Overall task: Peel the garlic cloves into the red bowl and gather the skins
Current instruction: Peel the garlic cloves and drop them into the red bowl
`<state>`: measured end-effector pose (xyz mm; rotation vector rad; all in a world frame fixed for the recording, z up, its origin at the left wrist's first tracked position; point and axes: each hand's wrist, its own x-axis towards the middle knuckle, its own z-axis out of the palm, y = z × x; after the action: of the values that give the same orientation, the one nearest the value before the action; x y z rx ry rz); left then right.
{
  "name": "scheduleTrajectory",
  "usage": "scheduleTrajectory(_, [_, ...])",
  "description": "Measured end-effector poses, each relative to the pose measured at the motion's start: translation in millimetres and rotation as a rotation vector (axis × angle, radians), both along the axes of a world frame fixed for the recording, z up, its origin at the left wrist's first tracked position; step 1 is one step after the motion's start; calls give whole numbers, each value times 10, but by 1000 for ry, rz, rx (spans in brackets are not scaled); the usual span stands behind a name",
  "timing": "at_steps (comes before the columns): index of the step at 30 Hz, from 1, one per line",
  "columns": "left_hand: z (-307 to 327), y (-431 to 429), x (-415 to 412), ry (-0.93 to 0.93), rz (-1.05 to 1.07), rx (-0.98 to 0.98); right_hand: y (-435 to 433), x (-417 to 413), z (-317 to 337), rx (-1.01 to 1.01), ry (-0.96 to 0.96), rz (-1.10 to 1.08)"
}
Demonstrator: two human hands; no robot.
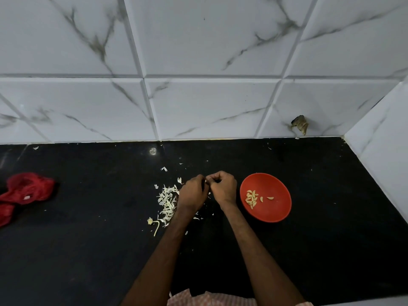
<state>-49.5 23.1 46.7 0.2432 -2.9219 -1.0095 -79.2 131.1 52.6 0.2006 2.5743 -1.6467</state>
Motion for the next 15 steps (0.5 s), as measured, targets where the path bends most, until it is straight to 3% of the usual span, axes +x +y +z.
scheduleTrajectory(8, [48, 7, 8, -19, -8, -27, -8, -10, 6, 34, 23, 25])
scheduleTrajectory(15, [-12, -47, 24, -9, 44, 123, 55, -51, -63, -68, 11, 132])
